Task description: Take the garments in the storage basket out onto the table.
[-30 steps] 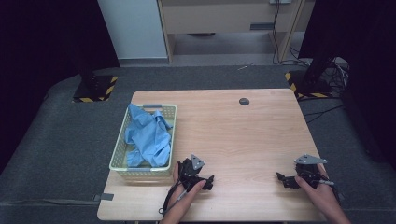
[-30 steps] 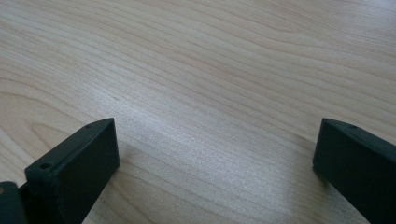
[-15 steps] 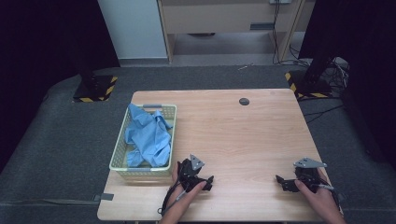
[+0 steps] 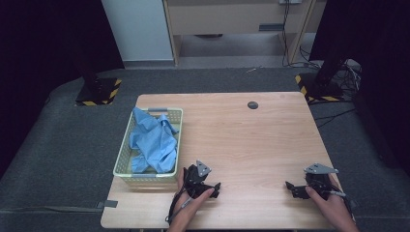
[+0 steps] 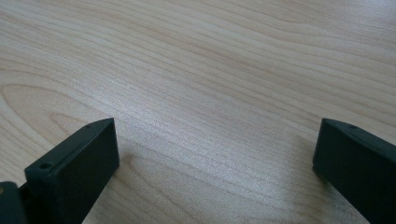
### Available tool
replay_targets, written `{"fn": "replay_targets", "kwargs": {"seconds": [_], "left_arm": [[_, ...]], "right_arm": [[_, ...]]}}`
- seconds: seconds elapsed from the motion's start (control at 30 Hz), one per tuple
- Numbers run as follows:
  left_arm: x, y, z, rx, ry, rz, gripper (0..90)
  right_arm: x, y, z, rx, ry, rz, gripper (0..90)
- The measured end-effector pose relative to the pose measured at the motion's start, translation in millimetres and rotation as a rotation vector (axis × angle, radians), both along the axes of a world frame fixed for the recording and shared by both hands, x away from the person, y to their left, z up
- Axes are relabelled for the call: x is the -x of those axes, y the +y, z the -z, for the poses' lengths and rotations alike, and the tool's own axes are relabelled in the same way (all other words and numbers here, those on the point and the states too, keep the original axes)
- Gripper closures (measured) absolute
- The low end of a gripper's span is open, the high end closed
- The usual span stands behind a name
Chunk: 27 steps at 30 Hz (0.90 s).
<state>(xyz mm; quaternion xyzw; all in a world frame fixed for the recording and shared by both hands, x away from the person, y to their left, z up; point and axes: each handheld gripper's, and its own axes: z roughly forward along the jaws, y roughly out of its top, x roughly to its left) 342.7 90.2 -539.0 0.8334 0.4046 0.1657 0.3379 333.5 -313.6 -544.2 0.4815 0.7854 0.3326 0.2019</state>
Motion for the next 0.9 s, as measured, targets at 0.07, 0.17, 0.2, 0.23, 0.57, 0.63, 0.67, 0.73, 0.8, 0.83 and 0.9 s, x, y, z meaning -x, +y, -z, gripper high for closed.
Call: {"fn": "replay_targets", "kwargs": {"seconds": [0.07, 0.17, 0.2, 0.23, 0.57, 0.63, 0.67, 0.73, 0.8, 0.83, 0.9], "left_arm": [[0.6, -0.9, -1.3, 0.003, 0.004, 0.012, 2.1], [1.4, -2.8, -3.3, 0.008, 0.018, 0.026, 2.2], [1.6, -3.0, -4.5, 0.009, 0.016, 0.027, 2.1], [1.9, -3.1, -5.4, 0.011, 0.013, 0.026, 2.2], [9.7, -6.7, -19.0, 0.026, -0.009, 0.062, 2.6], [10.9, -7.0, -22.1, 0.033, -0.014, 0.076, 2.2], [11.4, -6.8, -23.2, 0.033, -0.016, 0.077, 2.3], [13.0, -6.5, -26.4, 0.040, -0.018, 0.081, 2.2], [15.0, -6.6, -29.4, 0.035, -0.022, 0.088, 2.3], [16.3, -6.6, -31.3, 0.030, -0.025, 0.092, 2.5], [19.5, -5.8, -35.7, 0.023, -0.041, 0.094, 4.9]], "right_arm": [[0.1, 0.0, 0.0, 0.000, 0.000, 0.000, 0.5], [0.1, 0.0, 0.0, 0.000, 0.000, 0.001, 0.5], [0.1, 0.0, 0.0, 0.000, 0.000, 0.000, 0.5], [0.1, 0.0, 0.0, 0.000, 0.000, 0.000, 0.5], [0.1, 0.0, 0.0, 0.001, 0.000, 0.000, 0.5], [0.1, 0.0, 0.0, 0.000, 0.000, 0.000, 0.5], [0.1, 0.0, 0.0, 0.000, 0.000, 0.000, 0.5], [0.1, 0.0, 0.0, 0.000, 0.000, 0.000, 0.5], [0.1, 0.1, -0.1, -0.001, 0.001, 0.001, 0.5], [0.1, 0.0, 0.0, 0.000, 0.000, 0.000, 0.5], [0.1, 0.1, -0.1, -0.001, 0.001, 0.001, 0.5]]}}
